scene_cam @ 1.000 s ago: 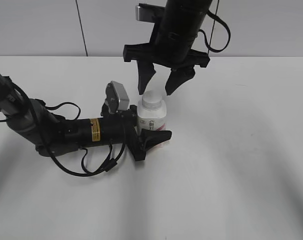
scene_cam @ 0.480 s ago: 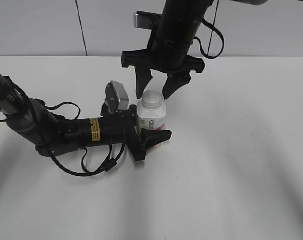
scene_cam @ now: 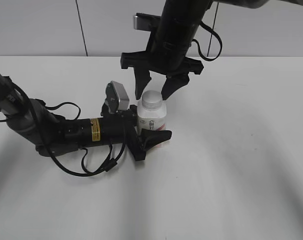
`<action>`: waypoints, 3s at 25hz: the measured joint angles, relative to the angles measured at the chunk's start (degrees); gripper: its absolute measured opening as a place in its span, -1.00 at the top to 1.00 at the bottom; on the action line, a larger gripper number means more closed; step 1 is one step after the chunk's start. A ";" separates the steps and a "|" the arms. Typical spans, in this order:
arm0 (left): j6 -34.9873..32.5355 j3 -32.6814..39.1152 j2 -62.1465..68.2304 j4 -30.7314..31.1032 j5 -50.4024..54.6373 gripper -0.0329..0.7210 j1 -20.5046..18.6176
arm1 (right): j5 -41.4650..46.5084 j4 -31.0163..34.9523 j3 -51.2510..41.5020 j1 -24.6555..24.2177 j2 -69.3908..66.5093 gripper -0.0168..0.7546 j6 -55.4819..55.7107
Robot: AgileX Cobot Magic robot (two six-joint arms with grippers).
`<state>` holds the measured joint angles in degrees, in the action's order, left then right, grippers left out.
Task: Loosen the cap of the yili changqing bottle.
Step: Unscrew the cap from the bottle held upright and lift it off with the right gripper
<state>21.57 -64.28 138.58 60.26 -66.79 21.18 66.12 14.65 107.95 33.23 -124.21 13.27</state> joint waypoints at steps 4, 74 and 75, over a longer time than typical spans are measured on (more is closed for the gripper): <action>0.00 0.00 0.00 0.00 0.00 -0.28 0.00 | 0.05 0.19 0.00 0.00 -0.11 -0.32 0.00; -0.16 0.00 0.00 -0.04 0.00 -0.27 0.00 | 1.59 0.34 0.36 -0.15 -0.93 -0.06 -76.62; -0.16 0.00 0.00 -0.04 0.00 -0.27 0.00 | 1.59 0.34 0.36 -0.15 -0.93 -0.06 -76.62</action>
<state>21.41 -64.28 138.58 60.22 -66.79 21.18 67.71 14.99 108.30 33.08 -125.14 -63.34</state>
